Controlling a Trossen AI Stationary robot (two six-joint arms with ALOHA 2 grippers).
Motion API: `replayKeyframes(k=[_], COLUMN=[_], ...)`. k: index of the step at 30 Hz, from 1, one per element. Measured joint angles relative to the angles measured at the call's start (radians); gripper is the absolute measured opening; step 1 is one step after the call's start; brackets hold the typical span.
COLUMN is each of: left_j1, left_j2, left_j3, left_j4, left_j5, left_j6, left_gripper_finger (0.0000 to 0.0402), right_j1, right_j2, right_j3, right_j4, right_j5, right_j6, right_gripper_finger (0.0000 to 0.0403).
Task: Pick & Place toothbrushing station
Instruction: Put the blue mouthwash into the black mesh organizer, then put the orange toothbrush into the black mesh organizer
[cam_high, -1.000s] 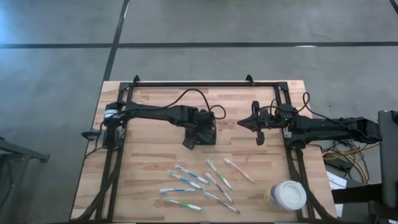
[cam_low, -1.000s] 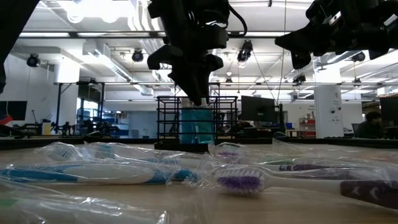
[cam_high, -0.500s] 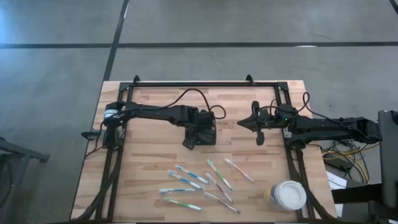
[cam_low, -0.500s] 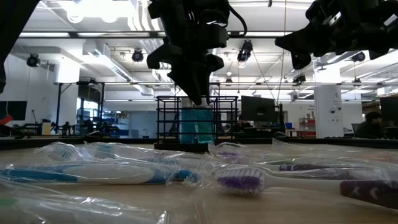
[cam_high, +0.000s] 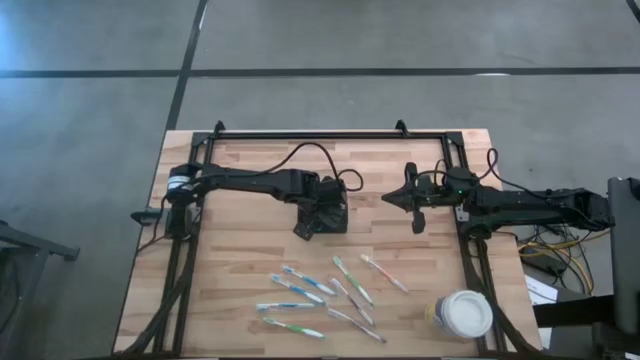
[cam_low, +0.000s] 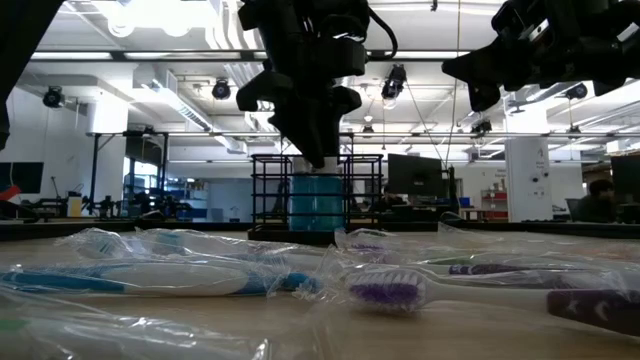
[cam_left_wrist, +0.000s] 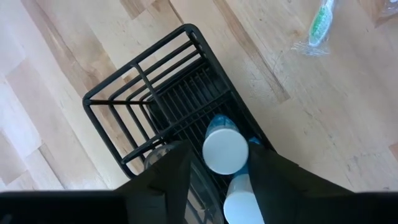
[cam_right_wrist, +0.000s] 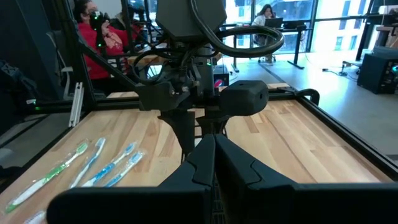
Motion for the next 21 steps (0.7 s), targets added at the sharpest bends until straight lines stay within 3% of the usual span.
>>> replayKeyframes(k=[15, 21], left_j1=[0.000, -0.001], left_j2=[-0.002, -0.012], left_j3=[0.119, 0.229], left_j4=[-0.047, -0.170], left_j5=[-0.002, -0.007], left_j6=[-0.001, -0.029], left_gripper_finger=[0.0191, 0.0190], right_j1=[0.000, 0.000], right_j2=[0.000, 0.000], right_j3=[0.000, 0.000], right_j4=[0.000, 0.000], right_j5=[0.000, 0.000], right_j6=[-0.001, -0.001], right_gripper_finger=[0.0008, 0.0008])
